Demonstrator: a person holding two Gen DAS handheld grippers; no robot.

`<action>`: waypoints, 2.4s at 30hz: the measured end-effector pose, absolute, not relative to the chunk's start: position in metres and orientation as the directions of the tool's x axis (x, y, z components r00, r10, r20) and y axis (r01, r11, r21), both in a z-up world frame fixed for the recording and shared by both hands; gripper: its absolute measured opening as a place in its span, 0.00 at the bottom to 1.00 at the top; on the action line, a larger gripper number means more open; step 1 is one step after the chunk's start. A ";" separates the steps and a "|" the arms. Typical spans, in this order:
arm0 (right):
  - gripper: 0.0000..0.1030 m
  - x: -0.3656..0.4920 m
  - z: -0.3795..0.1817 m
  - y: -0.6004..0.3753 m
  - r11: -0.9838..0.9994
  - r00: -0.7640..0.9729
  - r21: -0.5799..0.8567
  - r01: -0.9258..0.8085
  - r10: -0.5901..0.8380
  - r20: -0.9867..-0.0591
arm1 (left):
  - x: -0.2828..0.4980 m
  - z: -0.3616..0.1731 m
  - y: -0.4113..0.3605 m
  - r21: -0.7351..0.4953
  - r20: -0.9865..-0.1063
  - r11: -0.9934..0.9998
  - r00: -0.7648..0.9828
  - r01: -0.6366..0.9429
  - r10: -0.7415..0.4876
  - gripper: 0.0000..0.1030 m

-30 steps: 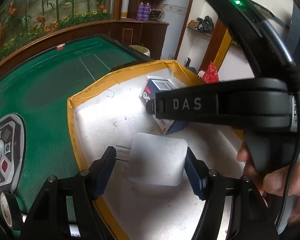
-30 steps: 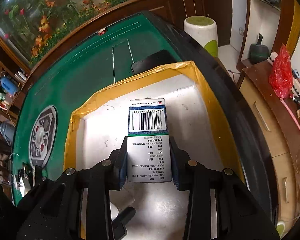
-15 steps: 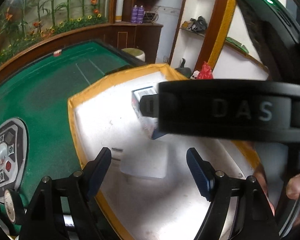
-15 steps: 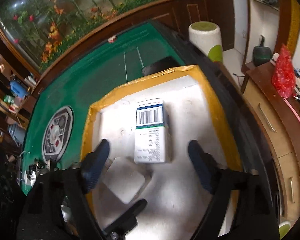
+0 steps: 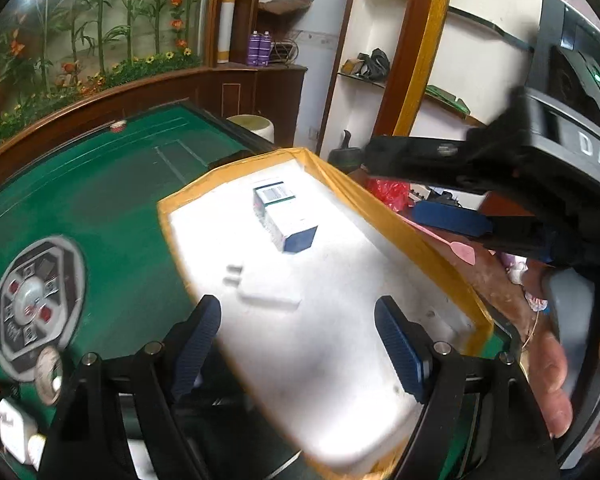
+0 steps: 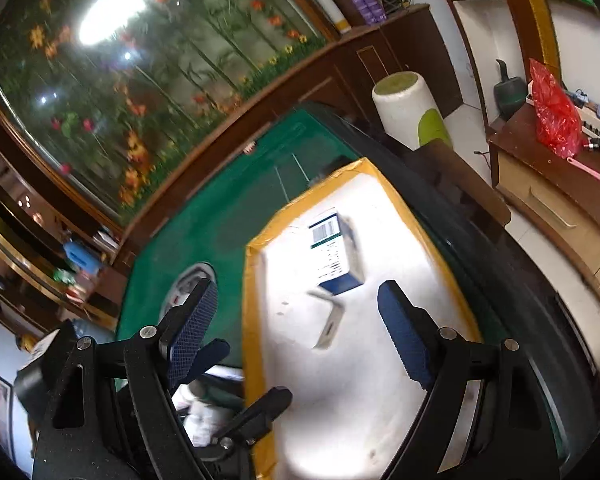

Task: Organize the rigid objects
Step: 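Move both tools back over the items on the table, then grasp the pink-bordered white box with the left tool while the right grasps a white bottle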

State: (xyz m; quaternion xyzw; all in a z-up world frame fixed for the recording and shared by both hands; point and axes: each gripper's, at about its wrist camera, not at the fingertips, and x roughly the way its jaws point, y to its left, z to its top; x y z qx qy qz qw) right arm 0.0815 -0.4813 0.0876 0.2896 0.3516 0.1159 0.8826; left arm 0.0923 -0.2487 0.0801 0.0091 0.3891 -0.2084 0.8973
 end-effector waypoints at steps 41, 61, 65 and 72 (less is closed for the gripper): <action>0.81 -0.022 0.027 -0.308 0.839 0.547 0.431 -0.333 0.544 -0.636 | 0.034 0.013 0.054 0.130 -0.750 0.990 0.649 -0.045 0.128 0.53; 0.47 0.019 0.009 -0.265 0.965 0.552 0.119 -0.233 0.231 -0.801 | 0.011 0.010 0.030 0.009 -0.775 1.000 0.632 0.024 -0.008 0.54; 0.36 0.020 0.006 -0.258 0.970 0.581 0.018 -0.241 0.159 -0.798 | 0.009 0.011 0.031 -0.001 -0.774 1.000 0.633 0.028 -0.018 0.51; 0.36 0.008 0.018 -0.274 0.968 0.633 0.086 -0.238 0.222 -0.742 | 0.003 0.019 0.034 -0.004 -0.742 1.000 0.670 0.017 -0.014 0.51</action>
